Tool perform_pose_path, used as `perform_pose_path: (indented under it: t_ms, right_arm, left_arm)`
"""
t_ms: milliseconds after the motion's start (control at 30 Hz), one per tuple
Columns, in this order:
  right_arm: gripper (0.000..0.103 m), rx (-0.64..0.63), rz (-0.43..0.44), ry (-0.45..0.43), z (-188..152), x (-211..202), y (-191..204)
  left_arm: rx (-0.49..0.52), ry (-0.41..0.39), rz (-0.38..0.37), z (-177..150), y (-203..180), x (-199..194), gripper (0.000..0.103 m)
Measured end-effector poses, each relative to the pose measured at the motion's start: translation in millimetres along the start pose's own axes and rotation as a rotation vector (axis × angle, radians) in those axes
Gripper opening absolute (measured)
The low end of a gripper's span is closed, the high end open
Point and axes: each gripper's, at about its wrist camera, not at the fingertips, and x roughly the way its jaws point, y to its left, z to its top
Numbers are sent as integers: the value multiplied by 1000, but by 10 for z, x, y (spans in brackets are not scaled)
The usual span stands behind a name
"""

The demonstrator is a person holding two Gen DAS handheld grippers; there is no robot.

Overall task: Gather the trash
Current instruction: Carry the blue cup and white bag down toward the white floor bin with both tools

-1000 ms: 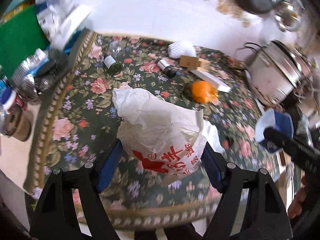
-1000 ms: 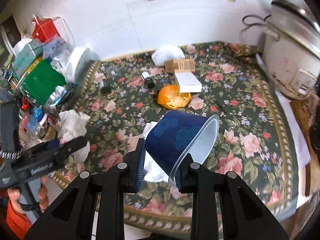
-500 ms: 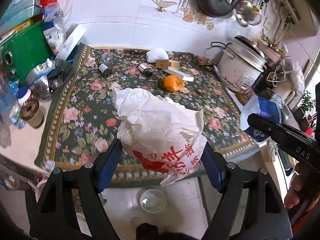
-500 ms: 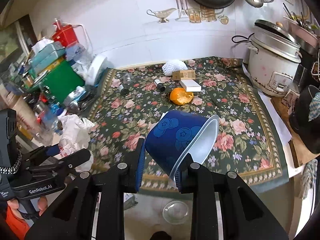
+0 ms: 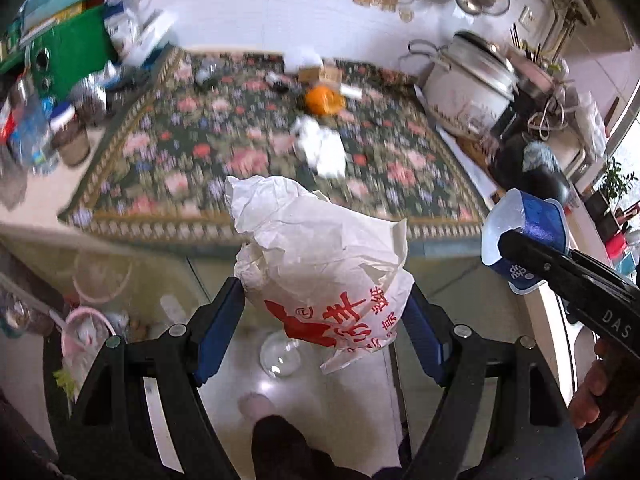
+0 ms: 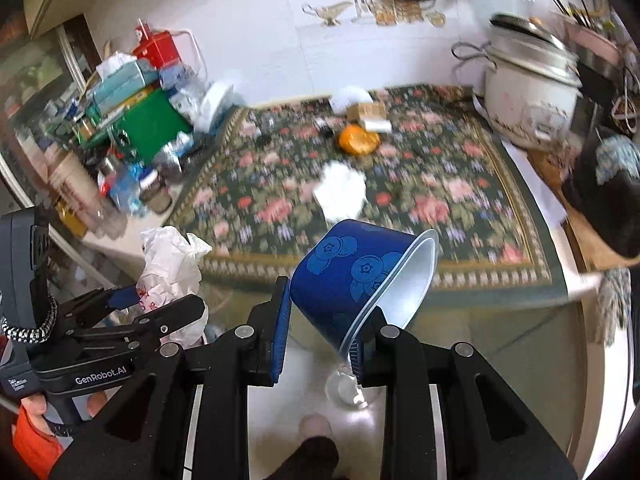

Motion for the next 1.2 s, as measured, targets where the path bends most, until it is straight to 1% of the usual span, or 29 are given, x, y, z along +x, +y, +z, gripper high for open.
perform_pose_path:
  t_ms: [133,300,433,567,700,733,900,1000,1067,1200]
  right_arm:
    - [23,4,-12,42,-294,-8,-154]
    - [23,36,-20,123,-611,183,-353]
    - [23,64,-33,172,-833,433,-489]
    - [23,101,-52,204,-1047,742,-625]
    - [23,154,-85,231,-1329,1188,-803]
    - [23,165,-92,236,-1389,1291,-842]
    - [23,239,-99,265,-1828,2005,-1066]
    - [23,252,-108,285,-2085,2452,-1153]
    - [23,253,-114,304,-2241,2726,-1194]
    - [23,250,-105,333,-2514,3192,-1278]
  left_arm:
    - [-4,48,4,-314,-111,193,77]
    - [-27,142,-9,-623,-151,609,77]
    - [-20,224,-6,-835,-137,1102,77]
    - [5,304,-6,-1068,-38,1719,77]
    - [-1,363,-17,-1329,162,2423,77]
    - [-3,371,-18,-1379,211,2549,77]
    - [-31,438,-24,-1786,578,3409,77]
    - [-30,497,-37,-2103,781,3968,77]
    - [-28,524,-41,-2251,857,4282,77]
    - [-58,557,-76,-2548,1045,4831,78]
